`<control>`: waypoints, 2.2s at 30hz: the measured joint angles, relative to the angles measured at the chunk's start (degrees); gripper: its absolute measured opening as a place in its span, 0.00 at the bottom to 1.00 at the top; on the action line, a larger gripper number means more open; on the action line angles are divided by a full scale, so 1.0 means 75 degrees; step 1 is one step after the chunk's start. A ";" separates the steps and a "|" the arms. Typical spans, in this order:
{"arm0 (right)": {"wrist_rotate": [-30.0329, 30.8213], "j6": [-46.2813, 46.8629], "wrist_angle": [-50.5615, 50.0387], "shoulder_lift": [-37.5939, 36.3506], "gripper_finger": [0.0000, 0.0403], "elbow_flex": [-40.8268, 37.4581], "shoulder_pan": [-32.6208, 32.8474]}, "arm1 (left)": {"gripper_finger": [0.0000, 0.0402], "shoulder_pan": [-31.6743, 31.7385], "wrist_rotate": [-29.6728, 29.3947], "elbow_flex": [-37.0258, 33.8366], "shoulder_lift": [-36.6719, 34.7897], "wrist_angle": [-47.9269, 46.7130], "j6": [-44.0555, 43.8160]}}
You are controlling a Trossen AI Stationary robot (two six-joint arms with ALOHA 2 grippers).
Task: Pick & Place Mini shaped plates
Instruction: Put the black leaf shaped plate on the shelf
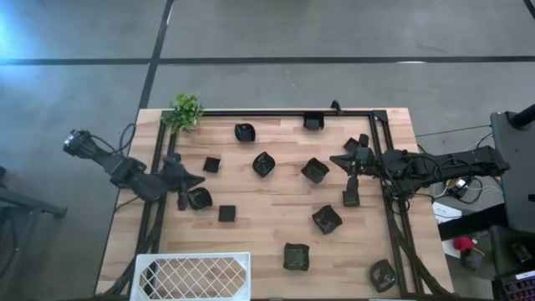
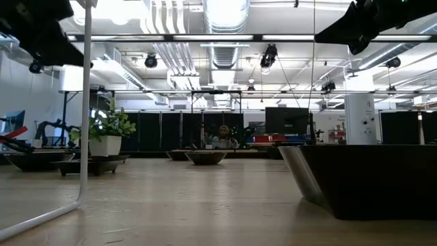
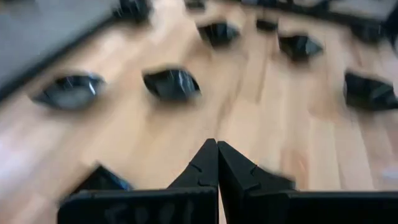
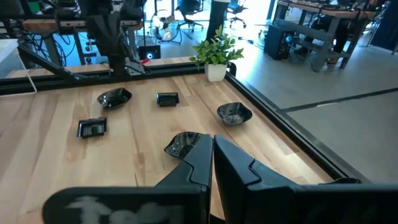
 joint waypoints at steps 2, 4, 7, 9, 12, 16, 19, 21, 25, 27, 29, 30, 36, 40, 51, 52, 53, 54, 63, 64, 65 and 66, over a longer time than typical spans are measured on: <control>0.0000 -0.0001 0.0000 0.0001 0.03 0.0000 0.0000 | 0.00 0.0000 0.0222 0.0073 0.0273 -0.0156 -0.0340; 0.0000 -0.0017 0.0000 0.0001 0.03 0.0000 0.0000 | 0.00 0.0022 0.0416 0.0122 0.0561 -0.0334 -0.0577; 0.0000 -0.0026 0.0000 0.0001 0.03 0.0000 0.0000 | 0.00 0.0116 0.0865 0.0144 0.0985 -0.0423 -0.0854; 0.0000 -0.0023 0.0000 0.0001 0.03 0.0000 0.0000 | 0.00 0.0208 0.1149 0.0141 0.1254 -0.0433 -0.0969; 0.0000 -0.0026 0.0000 0.0001 0.03 0.0000 0.0000 | 0.00 0.0386 0.1417 0.0136 0.1649 -0.0603 -0.1063; 0.0000 -0.0026 0.0000 -0.0001 0.03 0.0000 0.0000 | 0.00 0.0641 0.1566 0.0285 0.2133 -0.0855 -0.1153; 0.0000 -0.0023 -0.0003 -0.0001 0.03 0.0000 0.0000 | 0.00 0.0816 0.1636 0.0432 0.2349 -0.0813 -0.1190; 0.0000 -0.0025 0.0000 -0.0002 0.03 0.0000 0.0000 | 0.00 0.0907 0.1640 0.0496 0.2459 -0.0854 -0.1188; 0.0000 -0.0017 -0.0003 0.0001 0.03 0.0000 0.0000 | 0.00 0.1005 0.1708 0.0645 0.2632 -0.0914 -0.1219; 0.0000 -0.0006 -0.0003 0.0001 0.03 0.0000 0.0000 | 0.00 0.1037 0.1858 0.0681 0.2704 -0.0955 -0.1267; 0.0000 -0.0011 -0.0003 -0.0002 0.03 0.0000 0.0000 | 0.00 0.1052 0.2137 0.0716 0.2767 -0.0956 -0.1394; 0.0003 -0.0013 -0.0003 0.0000 0.03 0.0000 0.0000 | 0.00 0.1049 0.2269 0.0726 0.2797 -0.0951 -0.1431; 0.0003 0.0001 -0.0003 0.0001 0.03 -0.0001 0.0000 | 0.00 0.1049 0.2707 0.0726 0.3110 -0.1105 -0.1445; 0.0003 0.0087 -0.0003 0.0001 0.03 -0.0002 -0.0001 | 0.04 0.1049 0.2939 0.0726 0.3364 -0.1151 -0.1444; 0.0006 0.0263 -0.0002 0.0000 0.03 -0.0003 -0.0002 | 0.23 0.1035 0.3824 0.0724 0.4295 -0.1085 -0.0352; 0.0006 0.0262 -0.0003 -0.0002 0.03 -0.0003 -0.0003 | 0.23 0.1035 0.3831 0.0724 0.4393 -0.1038 -0.0211; 0.0006 0.0261 -0.0003 0.0001 0.03 -0.0001 0.0000 | 0.23 0.1035 0.3848 0.0722 0.4480 -0.0989 -0.0091; 0.0006 0.0259 -0.0003 0.0001 0.03 -0.0003 0.0000 | 0.23 0.1035 0.3853 0.0721 0.4552 -0.0935 0.0010; 0.0009 0.0172 -0.0003 0.0000 0.03 -0.0003 -0.0003 | 0.23 0.1032 0.4107 0.0981 0.4903 -0.0879 0.0278; 0.0009 0.0172 -0.0003 0.0001 0.03 -0.0003 -0.0002 | 0.23 0.1032 0.4107 0.1000 0.4926 -0.0871 0.0278; 0.0012 0.0172 -0.0003 0.0001 0.03 -0.0003 -0.0003 | 0.23 0.1035 0.4107 0.1009 0.4931 -0.0858 0.0278; 0.0012 0.0172 -0.0003 0.0001 0.03 -0.0003 -0.0001 | 0.23 0.1035 0.4107 0.1006 0.4931 -0.0860 0.0276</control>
